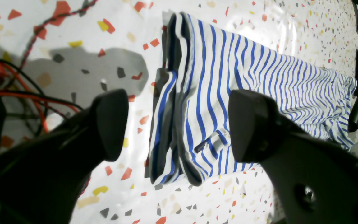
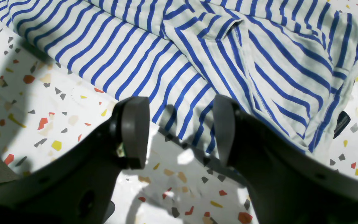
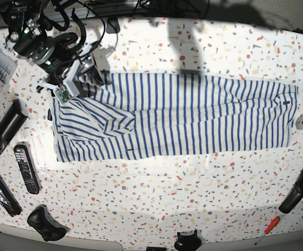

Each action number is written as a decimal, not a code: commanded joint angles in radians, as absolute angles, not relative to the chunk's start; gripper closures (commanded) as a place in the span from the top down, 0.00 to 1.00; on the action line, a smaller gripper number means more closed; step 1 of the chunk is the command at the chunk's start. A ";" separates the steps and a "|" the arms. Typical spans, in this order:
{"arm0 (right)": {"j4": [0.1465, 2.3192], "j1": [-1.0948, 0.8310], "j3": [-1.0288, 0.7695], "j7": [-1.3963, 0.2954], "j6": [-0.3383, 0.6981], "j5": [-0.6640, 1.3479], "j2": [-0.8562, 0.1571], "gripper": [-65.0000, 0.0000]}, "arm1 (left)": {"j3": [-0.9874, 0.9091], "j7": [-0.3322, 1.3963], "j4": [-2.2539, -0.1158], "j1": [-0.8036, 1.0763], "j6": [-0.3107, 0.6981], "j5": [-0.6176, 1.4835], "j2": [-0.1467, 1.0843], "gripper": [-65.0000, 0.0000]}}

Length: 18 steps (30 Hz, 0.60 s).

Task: Layout the t-shirt on the table in an organized manner, then fold the t-shirt properly
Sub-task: 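Grasp the shirt's end with the left gripper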

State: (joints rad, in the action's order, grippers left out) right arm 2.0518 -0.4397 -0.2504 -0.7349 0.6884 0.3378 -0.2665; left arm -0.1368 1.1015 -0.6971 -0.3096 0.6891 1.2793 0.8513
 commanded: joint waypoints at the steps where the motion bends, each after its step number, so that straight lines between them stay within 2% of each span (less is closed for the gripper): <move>1: 2.074 -0.435 -0.255 -0.716 0.688 0.353 -0.277 0.48 | -0.143 1.079 -0.708 -0.329 0.698 1.299 0.872 0.70; 5: 2.074 -0.435 -0.255 -0.720 0.688 0.352 -0.277 0.48 | -0.143 1.002 -0.708 -0.329 0.698 1.268 0.828 0.70; 9: 2.074 -0.435 -0.255 -0.724 0.688 0.352 -0.277 0.48 | -0.143 0.883 -0.708 -0.329 0.698 0.995 0.765 0.70; 12: 2.074 -0.435 -0.255 -0.725 0.688 0.352 -0.277 0.48 | -0.143 0.881 -0.708 -0.329 0.698 0.883 0.730 0.70; 18: 2.074 -0.435 -0.255 -0.736 0.688 0.352 -0.277 0.48 | -0.143 0.920 -0.708 -0.323 0.698 0.879 0.754 0.70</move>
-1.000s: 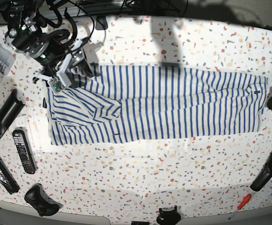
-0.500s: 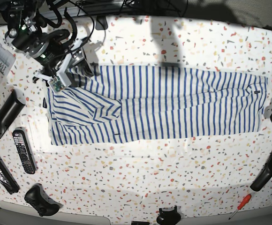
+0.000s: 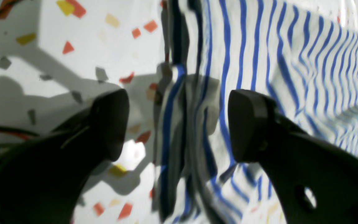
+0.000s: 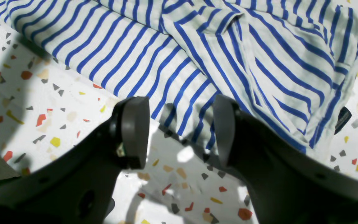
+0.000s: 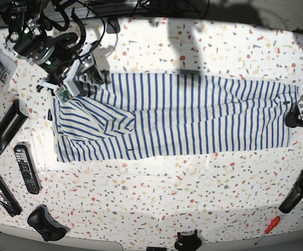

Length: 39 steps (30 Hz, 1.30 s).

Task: Layout the t-shirt on the table in an organized manner, then fold the t-shirt properly
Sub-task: 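Grasp the shirt's end with the left gripper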

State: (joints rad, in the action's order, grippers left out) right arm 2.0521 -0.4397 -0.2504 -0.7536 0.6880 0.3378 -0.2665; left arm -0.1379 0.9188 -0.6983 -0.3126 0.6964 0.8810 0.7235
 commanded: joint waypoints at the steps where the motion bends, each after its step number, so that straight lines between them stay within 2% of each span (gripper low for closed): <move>1: 2.074 -0.435 -0.255 -0.735 0.688 0.352 -0.277 0.48 | -0.143 0.929 -0.708 -0.316 0.698 0.881 0.760 0.70; 4: 2.074 -0.435 -0.255 -0.736 0.688 0.352 -0.277 0.48 | -0.143 0.961 -0.707 -0.283 0.698 0.909 0.768 0.70; 15: 2.074 -0.435 -0.255 -0.734 0.688 0.353 -0.277 0.48 | -0.143 1.127 -0.707 -0.219 0.698 1.275 0.756 0.70; 23: 2.074 -0.434 -0.255 -0.734 0.688 0.353 -0.277 0.48 | -0.143 1.142 -0.707 -0.219 0.698 1.293 0.743 0.70; 30: 2.074 -0.432 -0.255 -0.734 0.688 0.353 -0.277 0.48 | -0.143 1.089 -0.707 -0.219 0.698 1.291 0.743 0.68; 32: 2.074 -0.432 -0.255 -0.734 0.688 0.353 -0.277 0.48 | -0.143 1.076 -0.707 -0.219 0.698 1.291 0.743 0.60; 34: 2.074 -0.432 -0.255 -0.734 0.688 0.353 -0.277 0.48 | -0.143 1.065 -0.707 -0.219 0.698 1.291 0.743 0.44; 37: 2.074 -0.432 -0.255 -0.734 0.688 0.353 -0.277 0.48 | -0.143 1.046 -0.707 -0.219 0.698 1.291 0.743 0.16; 39: 2.074 -0.432 -0.255 -0.734 0.688 0.353 -0.277 0.48 | -0.143 1.046 -0.707 -0.219 0.698 1.292 0.743 0.06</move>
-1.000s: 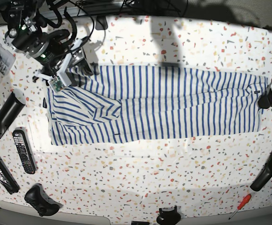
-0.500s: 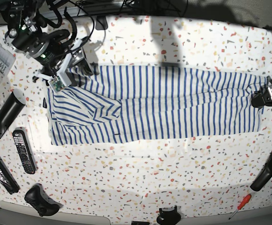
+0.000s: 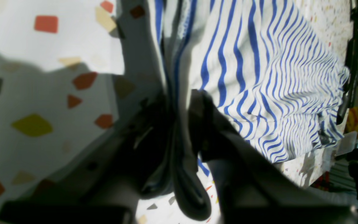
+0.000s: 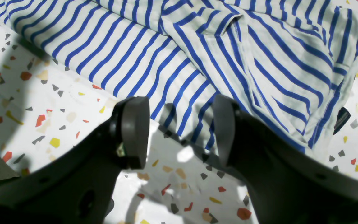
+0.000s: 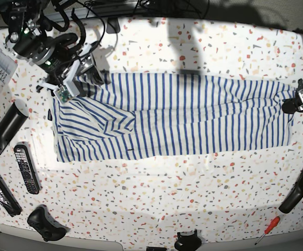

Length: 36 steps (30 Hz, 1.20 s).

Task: Layout the t-shirt on the table in an organized manner, then fold the t-shirt properly
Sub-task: 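Grasp the shirt's end with the left gripper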

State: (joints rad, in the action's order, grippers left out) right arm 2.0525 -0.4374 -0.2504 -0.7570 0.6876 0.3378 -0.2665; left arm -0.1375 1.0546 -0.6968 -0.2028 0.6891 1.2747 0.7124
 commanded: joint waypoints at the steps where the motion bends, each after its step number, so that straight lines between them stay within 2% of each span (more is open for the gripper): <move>1: 2.074 -0.432 -0.255 -0.734 0.688 0.353 -0.277 0.48 | -0.144 1.046 -0.707 -0.219 0.698 1.292 0.743 0.05; 6: 2.074 -0.432 -0.255 -0.734 0.688 0.353 -0.277 0.48 | -0.144 1.045 -0.707 -0.220 0.698 1.292 0.743 0.05; 9: 2.074 -0.432 -0.255 -0.734 0.688 0.353 -0.277 0.48 | -0.144 1.045 -0.707 -0.222 0.698 1.292 0.744 0.00; 18: 2.074 -0.432 -0.255 -0.735 0.688 0.375 -0.277 0.48 | -0.144 1.074 -0.739 -0.222 0.698 1.289 0.748 0.00; 24: 2.074 -0.433 -0.255 -0.735 0.688 0.401 -0.277 0.48 | -0.144 1.063 -0.903 -0.218 0.690 1.108 0.739 0.00; 36: 2.074 -0.433 -0.255 -0.735 0.688 0.401 -0.277 0.48 | -0.143 1.078 -1.370 -0.138 0.488 0.809 0.657 0.00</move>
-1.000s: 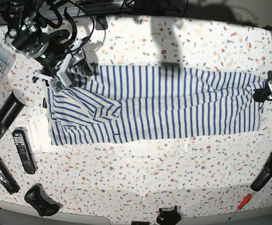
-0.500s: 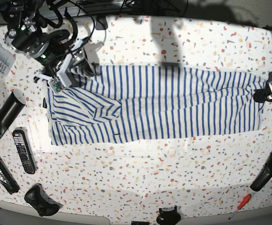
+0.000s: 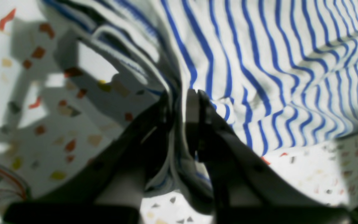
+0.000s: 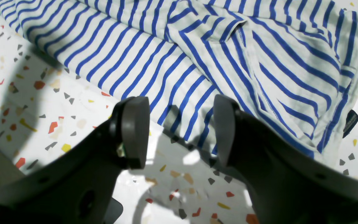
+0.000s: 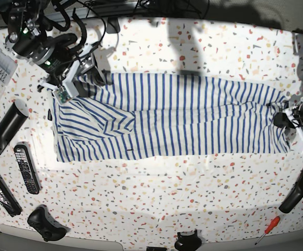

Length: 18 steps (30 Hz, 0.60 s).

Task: Layout the t-shirt on the table in an organized manner, then fold the t-shirt properly
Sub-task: 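Grasp the shirt's end with the left gripper, then fold the grasped end over toward the right gripper with the left gripper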

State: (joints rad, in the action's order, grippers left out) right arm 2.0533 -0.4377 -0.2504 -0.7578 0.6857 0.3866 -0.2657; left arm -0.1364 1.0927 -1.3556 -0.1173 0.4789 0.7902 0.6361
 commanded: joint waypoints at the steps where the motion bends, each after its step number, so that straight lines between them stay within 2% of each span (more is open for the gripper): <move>1: 2.074 -0.432 -0.255 -0.735 0.688 0.401 -0.277 0.48 | -0.143 1.081 -1.419 -0.123 0.471 0.786 0.650 0.00; 10: 2.074 -0.432 -0.255 -0.735 0.688 0.401 -0.277 0.48 | -0.143 1.093 -1.815 -0.008 0.361 0.654 0.494 0.00; 18: 2.074 -0.432 -0.255 -0.735 0.688 0.401 -0.277 0.48 | -0.142 1.080 -1.858 0.035 0.363 0.602 0.295 0.00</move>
